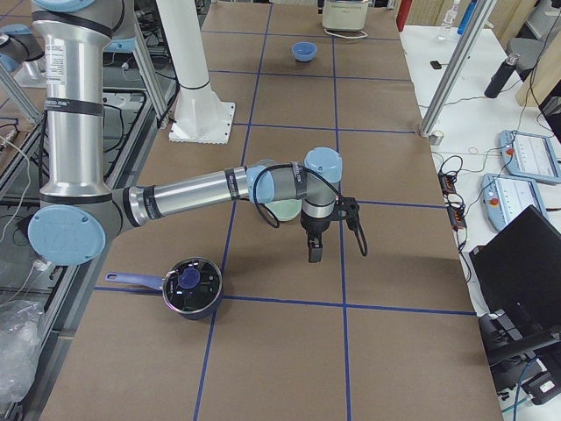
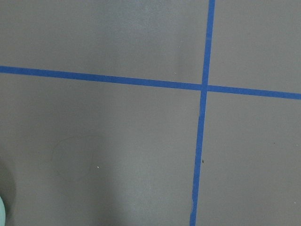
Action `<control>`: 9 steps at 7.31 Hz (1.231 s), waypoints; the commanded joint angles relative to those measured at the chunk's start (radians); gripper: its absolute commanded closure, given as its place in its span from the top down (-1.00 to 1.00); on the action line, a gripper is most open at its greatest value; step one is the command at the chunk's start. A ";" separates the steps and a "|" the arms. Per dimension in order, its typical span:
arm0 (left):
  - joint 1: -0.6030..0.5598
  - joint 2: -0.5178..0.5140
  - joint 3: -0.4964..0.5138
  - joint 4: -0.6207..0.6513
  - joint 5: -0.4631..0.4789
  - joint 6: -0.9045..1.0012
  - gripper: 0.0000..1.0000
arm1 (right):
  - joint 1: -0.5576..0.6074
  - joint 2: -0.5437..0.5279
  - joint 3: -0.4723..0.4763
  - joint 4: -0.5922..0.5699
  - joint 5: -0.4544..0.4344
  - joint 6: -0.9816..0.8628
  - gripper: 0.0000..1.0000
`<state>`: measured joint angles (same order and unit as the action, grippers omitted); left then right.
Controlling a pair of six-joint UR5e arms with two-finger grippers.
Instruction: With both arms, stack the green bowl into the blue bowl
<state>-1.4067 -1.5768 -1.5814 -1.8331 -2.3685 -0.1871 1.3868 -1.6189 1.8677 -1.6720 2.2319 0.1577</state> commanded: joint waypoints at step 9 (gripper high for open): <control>0.102 -0.035 -0.006 -0.091 -0.001 -0.196 0.99 | -0.032 0.059 -0.013 0.005 0.044 -0.004 1.00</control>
<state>-1.3569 -1.6042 -1.5886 -1.8707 -2.3699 -0.3045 1.3707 -1.5679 1.8596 -1.6674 2.2768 0.1570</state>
